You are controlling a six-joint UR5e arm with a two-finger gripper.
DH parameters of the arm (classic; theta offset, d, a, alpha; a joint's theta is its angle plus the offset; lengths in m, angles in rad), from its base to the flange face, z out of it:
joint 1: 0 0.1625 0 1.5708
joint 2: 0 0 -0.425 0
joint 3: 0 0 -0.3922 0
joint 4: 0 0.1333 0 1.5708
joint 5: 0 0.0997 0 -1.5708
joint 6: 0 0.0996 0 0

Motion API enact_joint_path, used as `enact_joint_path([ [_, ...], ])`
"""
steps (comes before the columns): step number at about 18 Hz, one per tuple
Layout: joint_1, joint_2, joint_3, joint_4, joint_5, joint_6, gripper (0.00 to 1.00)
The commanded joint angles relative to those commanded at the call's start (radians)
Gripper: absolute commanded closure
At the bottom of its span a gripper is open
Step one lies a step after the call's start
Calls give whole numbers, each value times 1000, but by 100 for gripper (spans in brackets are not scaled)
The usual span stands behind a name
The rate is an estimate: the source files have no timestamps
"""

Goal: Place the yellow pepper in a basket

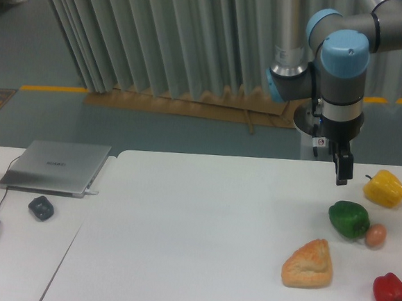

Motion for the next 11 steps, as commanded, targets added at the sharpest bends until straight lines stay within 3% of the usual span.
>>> enact_joint_path([
  [8,-3,-23,14,20,0,-189,0],
  [11,-5,-32,-8,95,2,-273,0],
])
